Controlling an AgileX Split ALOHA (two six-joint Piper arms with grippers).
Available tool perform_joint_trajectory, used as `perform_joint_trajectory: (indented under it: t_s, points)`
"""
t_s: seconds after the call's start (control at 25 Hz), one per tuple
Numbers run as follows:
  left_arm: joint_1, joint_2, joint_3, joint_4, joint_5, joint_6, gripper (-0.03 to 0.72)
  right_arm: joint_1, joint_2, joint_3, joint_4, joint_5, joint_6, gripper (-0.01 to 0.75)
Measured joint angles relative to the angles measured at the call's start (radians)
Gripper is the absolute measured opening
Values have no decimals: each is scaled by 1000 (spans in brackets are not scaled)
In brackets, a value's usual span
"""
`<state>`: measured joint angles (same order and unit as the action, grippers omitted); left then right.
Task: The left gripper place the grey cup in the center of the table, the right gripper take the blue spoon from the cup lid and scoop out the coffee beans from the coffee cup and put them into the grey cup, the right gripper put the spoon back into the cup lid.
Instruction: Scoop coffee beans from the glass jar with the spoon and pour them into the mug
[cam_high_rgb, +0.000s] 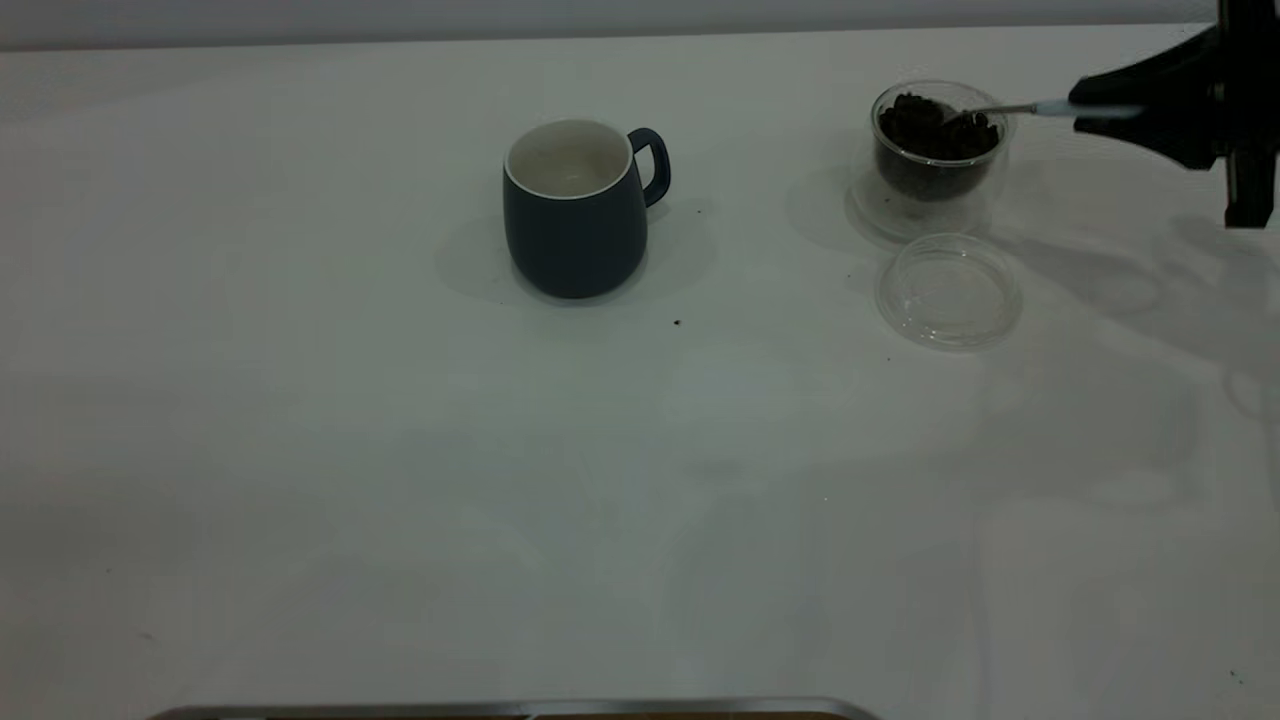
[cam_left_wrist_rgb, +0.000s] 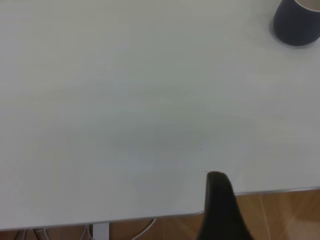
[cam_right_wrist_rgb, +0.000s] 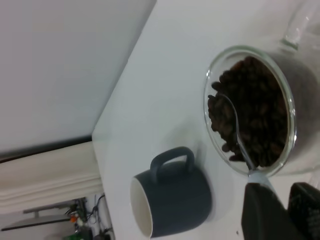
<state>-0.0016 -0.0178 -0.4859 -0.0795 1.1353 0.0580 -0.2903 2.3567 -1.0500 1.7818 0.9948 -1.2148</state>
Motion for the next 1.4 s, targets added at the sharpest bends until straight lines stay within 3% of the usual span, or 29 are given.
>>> perform_joint_trajectory:
  t_s: [0.4, 0.64, 1.4]
  points:
    - [0, 0, 0, 0, 0, 0, 548, -26, 13, 0, 0, 129, -78, 105]
    - [0, 0, 0, 0, 0, 0, 548, -16, 13, 0, -3, 135, -116, 105]
    - [0, 0, 0, 0, 0, 0, 548, 288, 13, -40, 8, 138, -66, 105]
